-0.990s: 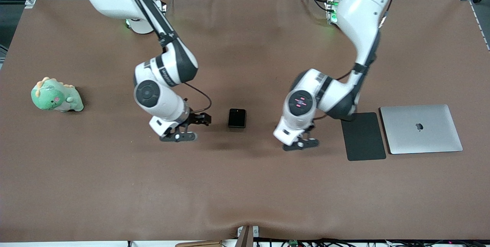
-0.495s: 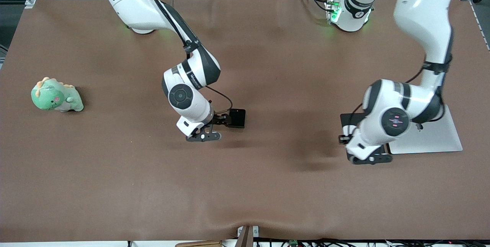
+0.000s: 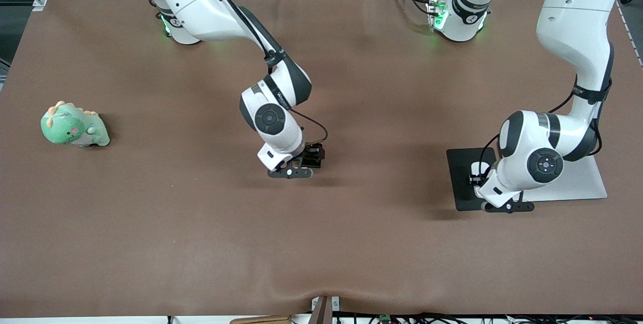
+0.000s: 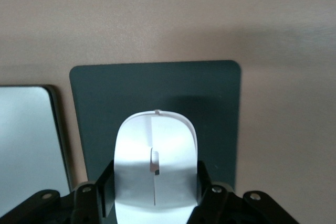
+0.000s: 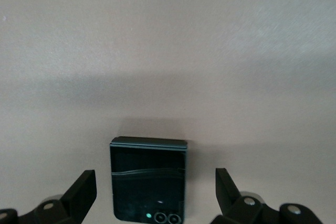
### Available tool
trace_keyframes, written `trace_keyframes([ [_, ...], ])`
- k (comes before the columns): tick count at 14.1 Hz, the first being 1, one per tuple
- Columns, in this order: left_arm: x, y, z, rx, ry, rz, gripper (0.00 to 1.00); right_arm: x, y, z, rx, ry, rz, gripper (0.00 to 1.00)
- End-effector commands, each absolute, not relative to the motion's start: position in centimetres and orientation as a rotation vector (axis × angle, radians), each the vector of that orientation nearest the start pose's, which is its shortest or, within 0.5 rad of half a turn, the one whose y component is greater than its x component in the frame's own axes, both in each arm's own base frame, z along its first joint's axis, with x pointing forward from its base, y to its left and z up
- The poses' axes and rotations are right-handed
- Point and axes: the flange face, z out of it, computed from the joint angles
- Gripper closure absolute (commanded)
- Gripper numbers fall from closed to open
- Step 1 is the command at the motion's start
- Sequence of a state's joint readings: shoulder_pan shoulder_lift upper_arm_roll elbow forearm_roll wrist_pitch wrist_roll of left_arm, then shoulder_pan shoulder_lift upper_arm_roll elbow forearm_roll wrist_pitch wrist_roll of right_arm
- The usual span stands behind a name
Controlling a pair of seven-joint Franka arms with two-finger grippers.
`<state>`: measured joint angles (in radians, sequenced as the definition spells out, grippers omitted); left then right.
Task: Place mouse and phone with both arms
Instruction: 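Lower the mouse onto the grey pad and open the left gripper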
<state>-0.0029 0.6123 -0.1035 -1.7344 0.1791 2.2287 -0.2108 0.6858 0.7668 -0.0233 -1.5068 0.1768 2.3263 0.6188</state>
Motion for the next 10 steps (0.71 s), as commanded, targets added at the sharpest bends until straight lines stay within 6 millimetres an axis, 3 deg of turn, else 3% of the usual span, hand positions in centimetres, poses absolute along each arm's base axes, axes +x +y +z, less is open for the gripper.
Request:
trace_keyframes([
  [1, 64.7, -4.9, 20.5, -3.047, 0.019, 0.111, 0.52, 56.8, 45.9, 20.6, -3.039, 0.167, -0.003, 0.0],
  [5, 64.7, -4.5, 18.8, -3.054, 0.011, 0.115, 0.51, 56.6, 46.8, 19.7, -3.04, 0.172, -0.006, 0.0],
  [10, 64.6, -4.6, 18.1, -3.055, 0.011, 0.127, 0.36, 56.3, 46.8, 18.3, -3.063, 0.179, 0.005, 0.0],
])
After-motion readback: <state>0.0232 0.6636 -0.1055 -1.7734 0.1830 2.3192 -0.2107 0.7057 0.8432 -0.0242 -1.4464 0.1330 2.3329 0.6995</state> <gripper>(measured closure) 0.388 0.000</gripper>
